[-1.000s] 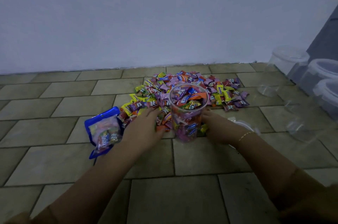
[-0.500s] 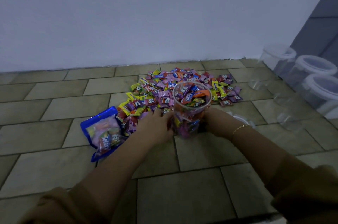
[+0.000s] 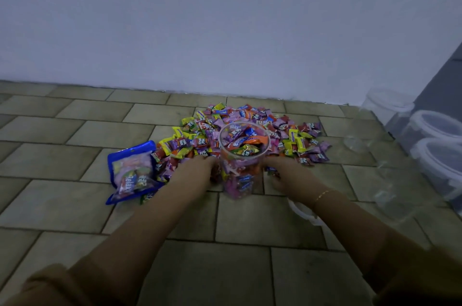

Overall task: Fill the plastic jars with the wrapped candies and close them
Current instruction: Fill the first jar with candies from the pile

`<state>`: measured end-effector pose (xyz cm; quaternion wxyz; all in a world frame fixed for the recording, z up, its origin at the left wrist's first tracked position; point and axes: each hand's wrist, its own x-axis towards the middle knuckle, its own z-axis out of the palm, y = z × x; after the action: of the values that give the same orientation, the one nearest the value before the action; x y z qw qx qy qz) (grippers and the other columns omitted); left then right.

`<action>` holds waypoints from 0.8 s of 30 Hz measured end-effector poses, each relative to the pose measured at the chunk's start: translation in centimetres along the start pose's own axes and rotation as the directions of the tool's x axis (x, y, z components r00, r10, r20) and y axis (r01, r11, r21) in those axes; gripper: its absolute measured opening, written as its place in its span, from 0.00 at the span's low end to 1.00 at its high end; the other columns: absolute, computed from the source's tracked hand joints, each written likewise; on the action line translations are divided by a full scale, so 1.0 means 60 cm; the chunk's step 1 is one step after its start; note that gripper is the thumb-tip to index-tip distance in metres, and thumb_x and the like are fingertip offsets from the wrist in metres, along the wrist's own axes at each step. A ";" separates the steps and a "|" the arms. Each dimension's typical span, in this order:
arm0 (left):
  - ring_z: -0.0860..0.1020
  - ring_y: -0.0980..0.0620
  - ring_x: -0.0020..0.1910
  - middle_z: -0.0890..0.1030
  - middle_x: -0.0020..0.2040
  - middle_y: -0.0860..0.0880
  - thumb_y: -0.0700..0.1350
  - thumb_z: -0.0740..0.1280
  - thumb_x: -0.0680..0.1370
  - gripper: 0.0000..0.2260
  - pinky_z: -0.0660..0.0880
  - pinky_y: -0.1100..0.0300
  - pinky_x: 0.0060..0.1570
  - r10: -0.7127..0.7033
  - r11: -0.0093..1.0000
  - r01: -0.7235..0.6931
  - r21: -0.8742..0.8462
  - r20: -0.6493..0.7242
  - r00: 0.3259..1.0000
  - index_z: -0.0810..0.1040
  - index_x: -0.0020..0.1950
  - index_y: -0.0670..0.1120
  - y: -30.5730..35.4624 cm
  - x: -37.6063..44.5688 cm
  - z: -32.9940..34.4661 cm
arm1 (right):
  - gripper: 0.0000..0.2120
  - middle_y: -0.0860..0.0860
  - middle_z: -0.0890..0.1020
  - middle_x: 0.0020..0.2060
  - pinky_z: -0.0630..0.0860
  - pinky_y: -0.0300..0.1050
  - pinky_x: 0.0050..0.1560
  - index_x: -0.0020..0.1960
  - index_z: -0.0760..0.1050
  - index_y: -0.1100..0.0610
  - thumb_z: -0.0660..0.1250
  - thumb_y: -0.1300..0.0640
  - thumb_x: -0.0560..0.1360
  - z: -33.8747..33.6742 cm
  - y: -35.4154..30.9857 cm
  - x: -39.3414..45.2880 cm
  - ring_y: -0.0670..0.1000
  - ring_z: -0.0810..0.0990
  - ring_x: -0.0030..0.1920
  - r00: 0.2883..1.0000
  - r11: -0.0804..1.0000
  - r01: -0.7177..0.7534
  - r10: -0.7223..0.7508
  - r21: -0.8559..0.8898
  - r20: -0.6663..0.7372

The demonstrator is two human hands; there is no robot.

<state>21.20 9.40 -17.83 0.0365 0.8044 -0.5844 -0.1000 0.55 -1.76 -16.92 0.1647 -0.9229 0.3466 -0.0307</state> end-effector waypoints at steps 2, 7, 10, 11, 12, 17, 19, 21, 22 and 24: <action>0.75 0.45 0.57 0.75 0.60 0.46 0.40 0.60 0.77 0.18 0.74 0.50 0.55 -0.024 0.995 0.020 -0.094 -0.045 0.999 0.71 0.66 0.51 0.000 -0.002 0.003 | 0.22 0.53 0.75 0.60 0.72 0.34 0.43 0.67 0.69 0.51 0.63 0.63 0.75 -0.018 0.007 -0.004 0.47 0.75 0.46 0.998 0.989 -0.052 0.055 0.137 -0.021; 0.77 0.48 0.50 0.79 0.51 0.47 0.40 0.67 0.75 0.08 0.72 0.57 0.47 -0.094 0.949 0.034 -0.312 -0.179 0.979 0.77 0.53 0.44 -0.011 -0.009 -0.003 | 0.19 0.54 0.78 0.56 0.69 0.28 0.32 0.63 0.72 0.52 0.65 0.64 0.74 -0.077 0.004 -0.009 0.46 0.75 0.36 0.980 0.921 -0.012 0.089 0.388 -0.180; 0.80 0.49 0.42 0.81 0.43 0.50 0.39 0.69 0.74 0.05 0.73 0.59 0.40 -0.226 0.842 0.048 -0.537 -0.271 0.936 0.77 0.45 0.49 -0.012 -0.015 -0.024 | 0.18 0.45 0.80 0.47 0.69 0.28 0.33 0.59 0.74 0.50 0.65 0.65 0.73 -0.121 -0.016 -0.015 0.50 0.77 0.37 0.943 0.871 0.106 0.065 0.479 -0.326; 0.80 0.50 0.39 0.82 0.40 0.51 0.39 0.70 0.74 0.08 0.74 0.59 0.38 -0.273 0.787 0.033 -0.616 -0.299 0.914 0.76 0.42 0.52 -0.011 -0.019 -0.039 | 0.17 0.41 0.78 0.44 0.70 0.27 0.34 0.58 0.74 0.47 0.65 0.65 0.73 -0.138 -0.026 -0.018 0.49 0.77 0.38 0.929 0.852 0.142 0.061 0.504 -0.364; 0.80 0.52 0.37 0.82 0.38 0.52 0.39 0.70 0.74 0.10 0.75 0.60 0.35 -0.306 0.726 -0.003 -0.688 -0.327 0.894 0.75 0.41 0.54 -0.008 -0.023 -0.056 | 0.17 0.39 0.77 0.44 0.72 0.27 0.38 0.56 0.73 0.45 0.65 0.65 0.74 -0.152 -0.038 -0.022 0.46 0.77 0.40 0.919 0.828 0.181 0.049 0.530 -0.390; 0.80 0.56 0.37 0.82 0.40 0.50 0.38 0.70 0.74 0.09 0.77 0.63 0.40 -0.345 0.442 -0.292 -0.848 -0.461 0.817 0.76 0.44 0.52 0.033 -0.047 -0.150 | 0.19 0.51 0.78 0.54 0.80 0.43 0.48 0.54 0.72 0.43 0.65 0.67 0.74 -0.189 -0.084 -0.029 0.46 0.78 0.51 0.921 0.677 0.329 -0.075 0.658 -0.383; 0.79 0.59 0.35 0.82 0.37 0.53 0.36 0.70 0.74 0.09 0.77 0.66 0.39 -0.260 0.390 -0.348 -0.853 -0.465 0.846 0.76 0.45 0.50 0.053 -0.051 -0.170 | 0.19 0.55 0.77 0.55 0.81 0.44 0.45 0.54 0.73 0.45 0.64 0.68 0.74 -0.188 -0.096 -0.025 0.46 0.78 0.48 0.942 0.622 0.319 -0.123 0.715 -0.313; 0.79 0.55 0.37 0.82 0.37 0.52 0.36 0.70 0.74 0.09 0.77 0.61 0.41 -0.166 0.387 -0.317 -0.866 -0.403 0.900 0.75 0.45 0.49 0.067 -0.048 -0.172 | 0.20 0.54 0.79 0.55 0.81 0.49 0.49 0.53 0.73 0.44 0.64 0.68 0.74 -0.181 -0.102 -0.019 0.45 0.78 0.47 0.955 0.627 0.292 -0.146 0.722 -0.259; 0.79 0.53 0.39 0.82 0.39 0.50 0.37 0.71 0.73 0.08 0.77 0.57 0.43 -0.129 0.402 -0.290 -0.868 -0.368 0.921 0.75 0.44 0.49 0.072 -0.046 -0.168 | 0.20 0.51 0.79 0.54 0.80 0.48 0.50 0.54 0.73 0.43 0.65 0.68 0.74 -0.176 -0.102 -0.017 0.44 0.79 0.48 0.959 0.649 0.281 -0.153 0.707 -0.240; 0.79 0.51 0.41 0.82 0.41 0.47 0.38 0.72 0.73 0.10 0.76 0.51 0.45 -0.078 0.448 -0.264 -0.854 -0.332 0.940 0.74 0.44 0.50 0.075 -0.043 -0.156 | 0.19 0.48 0.80 0.55 0.78 0.40 0.52 0.57 0.73 0.43 0.66 0.65 0.74 -0.167 -0.101 -0.015 0.42 0.79 0.49 0.963 0.722 0.266 -0.162 0.639 -0.217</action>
<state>18.13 9.88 -7.59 0.5520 0.6363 -0.4746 -0.2551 1.97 0.25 -5.44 0.4507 -0.8332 0.2150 -0.2375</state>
